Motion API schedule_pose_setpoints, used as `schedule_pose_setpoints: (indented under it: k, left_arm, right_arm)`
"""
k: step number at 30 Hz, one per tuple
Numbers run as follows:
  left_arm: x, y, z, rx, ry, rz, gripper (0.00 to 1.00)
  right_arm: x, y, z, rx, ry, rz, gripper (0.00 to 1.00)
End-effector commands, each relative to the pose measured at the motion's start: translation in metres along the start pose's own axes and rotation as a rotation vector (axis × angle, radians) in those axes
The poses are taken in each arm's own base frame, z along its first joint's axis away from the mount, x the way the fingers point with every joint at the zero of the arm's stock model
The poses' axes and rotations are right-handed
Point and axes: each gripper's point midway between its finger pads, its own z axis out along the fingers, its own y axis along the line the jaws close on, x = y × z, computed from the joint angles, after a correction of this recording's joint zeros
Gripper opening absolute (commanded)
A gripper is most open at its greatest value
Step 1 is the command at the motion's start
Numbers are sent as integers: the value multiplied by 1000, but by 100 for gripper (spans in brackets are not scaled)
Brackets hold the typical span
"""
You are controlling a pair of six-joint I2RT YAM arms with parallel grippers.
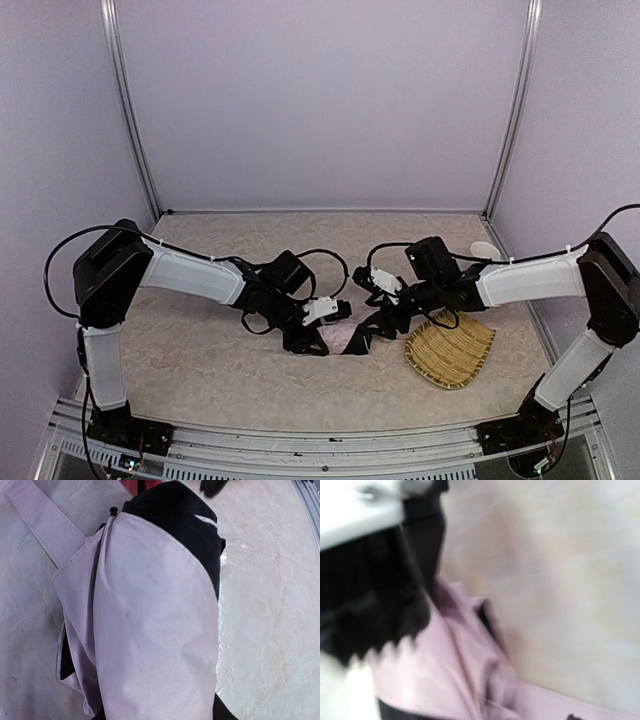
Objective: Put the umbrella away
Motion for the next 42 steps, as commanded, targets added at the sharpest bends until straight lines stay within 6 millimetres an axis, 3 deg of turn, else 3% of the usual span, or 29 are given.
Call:
schedule_pose_setpoints:
  k: [1,6,10,18,26,29,33,35,37,38,39,40,42]
  left_arm:
    - [83,-54,15,269,265,-274,29]
    - [85,-57,17,331,283,-326,29]
    - [89,-56,17,353,313,-360,29]
    - [92,-56,16,383,332,-383,29]
    - [93,-58,17,417,336,-387,28]
    - [93,-58,17,425,338,-384,28]
    - [89,-59,14,432,319,-373,29]
    - [82,-52,13,407,290,-368,35]
    - [70,-39,9,356,238,-360,48]
    - [63,-31,5,322,200,-356,60]
    - [55,-21,0,282,153,-346,85]
    - [46,-14,-5,250,105,-329,97]
    - [26,-1,-21,174,10,-294,99]
  right_arm:
    - [-28,-15,-31,257,-123,-194,73]
    - [-37,20,-45,321,-200,-425,73]
    - [-31,48,-25,274,-144,-574,76]
    - [7,50,31,195,153,-689,77]
    - [33,51,57,109,304,-695,77]
    - [51,47,66,86,410,-657,68]
    - [66,43,70,75,502,-617,37]
    - [65,45,70,66,498,-613,28]
    - [61,49,69,53,473,-606,22]
    - [59,52,69,40,458,-603,19]
    - [58,55,68,26,447,-598,17]
    - [58,58,68,12,439,-591,16]
    - [59,64,69,-18,432,-577,13]
